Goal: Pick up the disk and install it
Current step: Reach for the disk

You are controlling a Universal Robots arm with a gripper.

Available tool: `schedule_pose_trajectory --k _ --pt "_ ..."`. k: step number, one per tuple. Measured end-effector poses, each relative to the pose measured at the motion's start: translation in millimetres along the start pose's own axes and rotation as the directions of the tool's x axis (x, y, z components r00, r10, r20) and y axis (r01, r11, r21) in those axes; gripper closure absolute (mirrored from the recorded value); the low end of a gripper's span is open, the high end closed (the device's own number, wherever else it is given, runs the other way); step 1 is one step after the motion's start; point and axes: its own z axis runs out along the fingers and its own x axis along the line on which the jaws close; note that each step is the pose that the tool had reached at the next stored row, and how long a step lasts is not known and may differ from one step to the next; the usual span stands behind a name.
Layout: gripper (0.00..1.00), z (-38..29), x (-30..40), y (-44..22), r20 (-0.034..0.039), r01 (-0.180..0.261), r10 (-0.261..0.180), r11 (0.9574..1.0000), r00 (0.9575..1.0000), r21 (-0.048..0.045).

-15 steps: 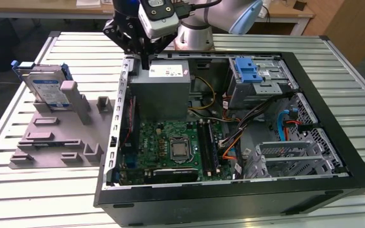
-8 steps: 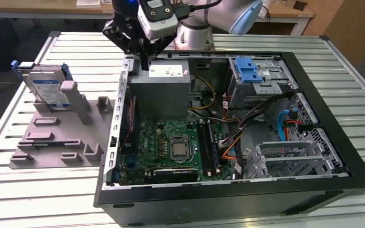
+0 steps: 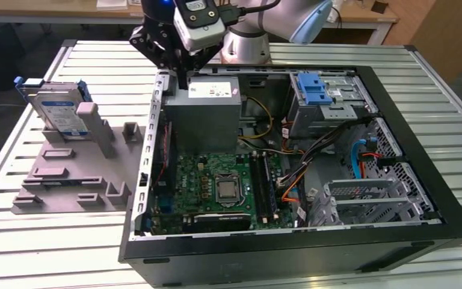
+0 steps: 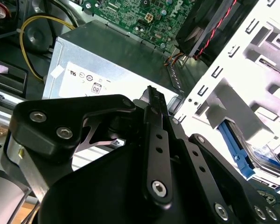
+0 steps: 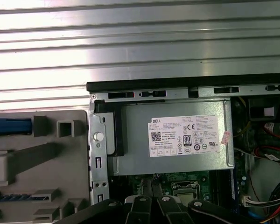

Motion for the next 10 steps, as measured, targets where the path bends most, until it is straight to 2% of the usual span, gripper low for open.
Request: schedule_pose_trajectory --k 10 --pt "0.89 0.2 2.7 -0.2 -0.0001 0.000 0.000 1.0000 1.0000 0.0001"
